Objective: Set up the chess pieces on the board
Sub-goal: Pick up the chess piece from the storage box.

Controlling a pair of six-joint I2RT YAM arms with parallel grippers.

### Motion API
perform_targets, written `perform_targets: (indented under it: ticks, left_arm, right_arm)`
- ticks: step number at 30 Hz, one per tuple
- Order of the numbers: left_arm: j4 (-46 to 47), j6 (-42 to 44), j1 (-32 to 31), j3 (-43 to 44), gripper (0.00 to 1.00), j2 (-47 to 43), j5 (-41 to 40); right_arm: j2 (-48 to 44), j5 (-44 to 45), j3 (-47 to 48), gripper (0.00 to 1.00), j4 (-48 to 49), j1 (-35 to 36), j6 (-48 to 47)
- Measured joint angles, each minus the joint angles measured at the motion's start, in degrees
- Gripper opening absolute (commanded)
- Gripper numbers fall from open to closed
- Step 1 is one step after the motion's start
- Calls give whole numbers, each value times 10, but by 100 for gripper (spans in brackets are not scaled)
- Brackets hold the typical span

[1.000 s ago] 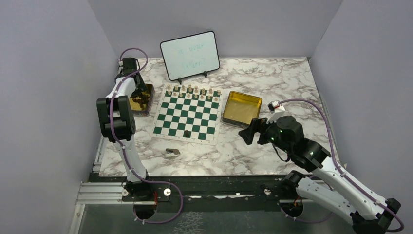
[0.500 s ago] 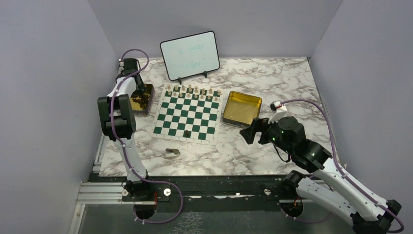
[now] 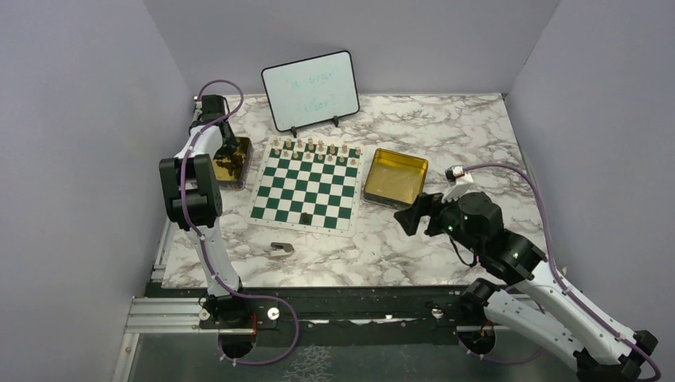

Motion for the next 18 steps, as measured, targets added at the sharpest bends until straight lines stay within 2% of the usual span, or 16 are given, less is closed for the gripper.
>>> perform_targets:
  ticks: [18]
  left_arm:
    - [-42,-17,0,10,2,-58,-4]
  right_arm:
    - [-9,7,14,100,-28,0,0]
